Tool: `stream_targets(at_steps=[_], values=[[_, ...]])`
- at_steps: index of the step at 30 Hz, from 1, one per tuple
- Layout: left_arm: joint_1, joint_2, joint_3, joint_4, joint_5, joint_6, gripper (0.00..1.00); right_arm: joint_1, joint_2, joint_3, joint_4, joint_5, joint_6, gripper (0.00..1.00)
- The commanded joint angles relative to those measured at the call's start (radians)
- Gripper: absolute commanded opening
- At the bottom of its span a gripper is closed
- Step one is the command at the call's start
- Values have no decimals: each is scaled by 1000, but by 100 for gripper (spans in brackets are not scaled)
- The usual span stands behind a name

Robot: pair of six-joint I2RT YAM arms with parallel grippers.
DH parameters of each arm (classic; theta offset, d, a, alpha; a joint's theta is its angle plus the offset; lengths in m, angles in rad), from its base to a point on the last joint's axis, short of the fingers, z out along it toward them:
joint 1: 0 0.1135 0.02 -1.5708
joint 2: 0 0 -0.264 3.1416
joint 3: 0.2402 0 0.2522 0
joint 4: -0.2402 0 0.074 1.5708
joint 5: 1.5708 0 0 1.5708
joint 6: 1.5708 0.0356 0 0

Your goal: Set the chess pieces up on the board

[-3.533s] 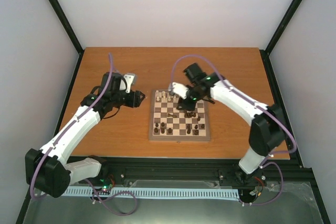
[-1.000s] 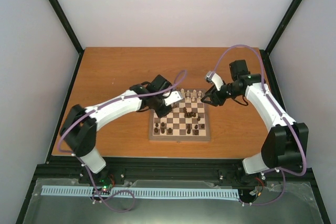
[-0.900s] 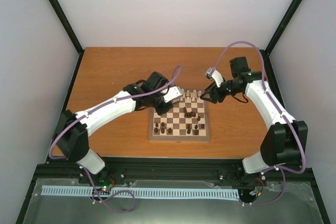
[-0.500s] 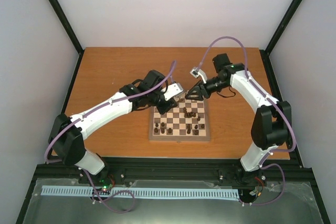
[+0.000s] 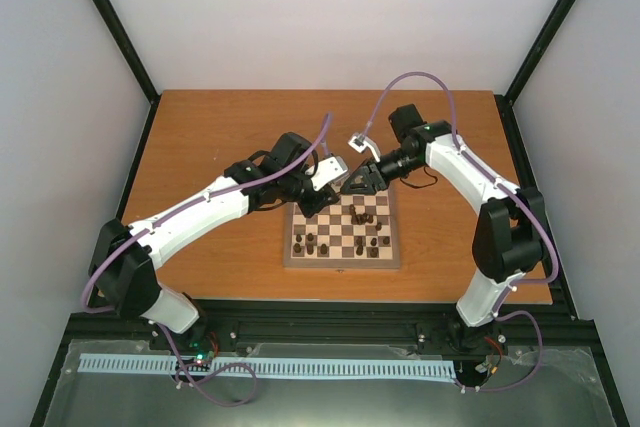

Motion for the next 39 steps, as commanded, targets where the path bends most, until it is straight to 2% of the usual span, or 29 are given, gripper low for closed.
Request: stream_targets(at_steps=[1, 5, 8, 12, 16, 20, 21, 25, 27, 31, 39], values=[[-4, -21, 11, 22, -2, -16, 13, 9, 11, 13, -8, -41, 4, 40], [-4, -20, 10, 24, -5, -19, 13, 11, 10, 5, -7, -39, 2, 32], [-4, -16, 12, 23, -12, -20, 14, 10, 8, 0, -8, -45, -2, 22], [-4, -15, 13, 24, -48, -34, 18, 11, -6, -5, 3, -37, -4, 11], [-2, -19, 20, 26, -151, -78, 36, 9, -32, -8, 29, 27, 6, 9], [12, -67, 43, 3, -248, -121, 50, 10, -78, -29, 90, 182, 19, 8], [17, -88, 44, 3, -281, -132, 56, 10, -91, -41, 105, 227, 16, 8], [51, -145, 57, -19, -612, -198, 82, 59, -109, -69, 87, 415, -57, 8], [110, -178, 40, -14, -678, -271, 90, 114, -118, -102, 90, 516, -89, 8], [227, -258, -45, 66, -692, -353, 93, 223, -130, -162, 117, 633, -114, 9], [254, -258, -55, 71, -739, -369, 93, 363, -89, -190, 117, 770, -151, 8]])
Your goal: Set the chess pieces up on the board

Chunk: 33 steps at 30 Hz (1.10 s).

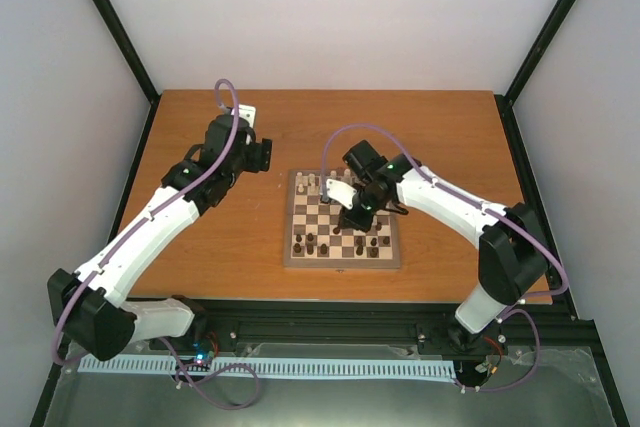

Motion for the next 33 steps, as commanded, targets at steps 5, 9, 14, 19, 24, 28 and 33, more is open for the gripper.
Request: stream_targets(at_steps=[5, 9, 14, 19, 24, 28, 33], values=[[1, -1, -4, 29, -64, -29, 93, 126, 44, -29, 12, 170, -64, 8], [1, 5, -1, 27, -66, -29, 93, 154, 62, -36, 10, 188, -71, 8], [1, 9, -1, 26, -69, -28, 93, 177, 81, -42, 7, 200, -76, 8], [1, 18, 2, 21, -66, -28, 93, 191, 92, -43, 7, 199, -77, 8], [1, 20, 2, 20, -64, -26, 92, 199, 98, -44, 4, 206, -79, 8], [1, 19, 2, 19, -63, -26, 93, 202, 104, -43, 4, 214, -78, 8], [1, 23, 3, 17, -60, -26, 92, 205, 107, -42, 5, 220, -75, 11]])
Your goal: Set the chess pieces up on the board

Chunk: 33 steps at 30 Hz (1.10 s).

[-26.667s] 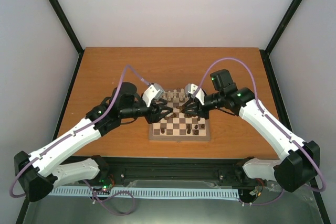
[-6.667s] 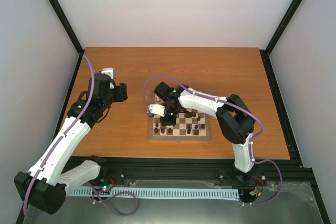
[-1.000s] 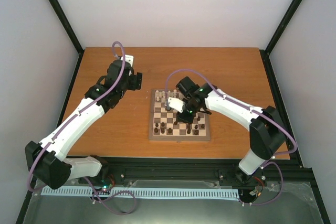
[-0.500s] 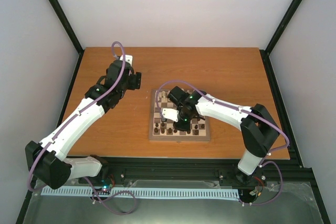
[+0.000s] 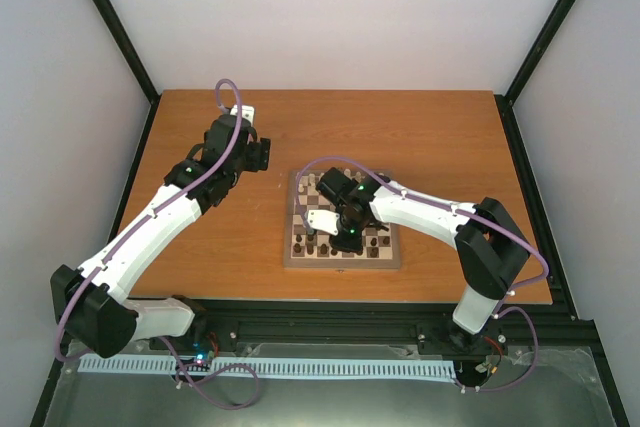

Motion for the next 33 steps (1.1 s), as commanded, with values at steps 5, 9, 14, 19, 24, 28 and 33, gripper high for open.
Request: stream_targets(at_steps=[5, 9, 14, 19, 24, 28, 33], values=[[1, 4, 11, 11, 0, -11, 93, 16, 19, -7, 0, 22, -5, 13], [1, 6, 11, 9, 2, -8, 92, 17, 22, -7, 4, 24, 0, 24], [1, 7, 11, 9, 4, -8, 92, 18, 8, -5, 8, 10, 4, 30], [2, 13, 11, 7, 13, -8, 92, 15, -29, -11, -3, -5, -2, 37], [1, 23, 14, 5, 47, -18, 92, -51, -103, -19, -15, -47, 7, 43], [1, 36, 31, -10, 80, -24, 90, -131, -127, 1, -3, -36, 64, 43], [1, 33, 32, -15, 88, -24, 89, -219, -63, 44, -10, -17, 121, 44]])
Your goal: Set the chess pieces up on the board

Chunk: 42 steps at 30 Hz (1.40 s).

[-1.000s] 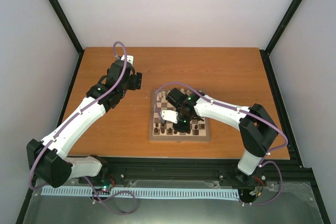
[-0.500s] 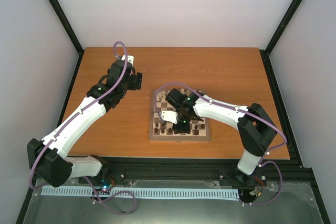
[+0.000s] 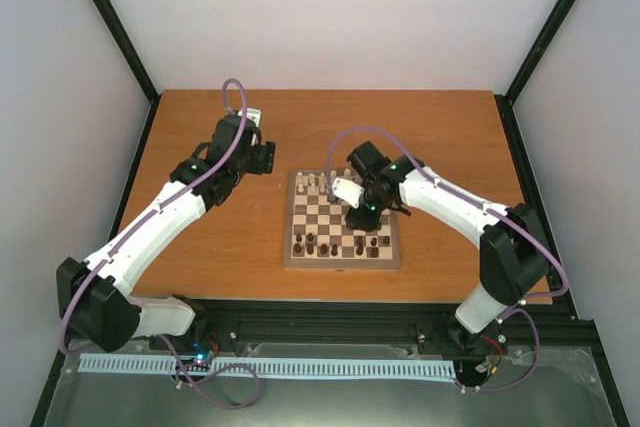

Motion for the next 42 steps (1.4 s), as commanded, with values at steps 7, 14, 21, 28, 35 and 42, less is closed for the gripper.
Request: stream_targets(at_steps=[7, 14, 21, 28, 35, 42], values=[[1, 0, 33, -10, 28, -20, 89, -77, 142, 114, -24, 6, 98, 45], [1, -1, 35, -13, 34, -17, 89, -78, 201, 130, -27, 35, 100, 45], [1, 3, 37, -15, 42, -15, 89, -78, 248, 132, -28, 6, 91, 45], [1, 7, 37, -16, 46, -14, 89, -71, 267, 135, -26, -73, 73, 41], [1, 15, 41, -20, 56, -15, 89, -57, 284, 129, -5, -63, 77, 40], [1, 18, 43, -23, 62, -15, 89, -52, 310, 144, 19, -25, 93, 39]])
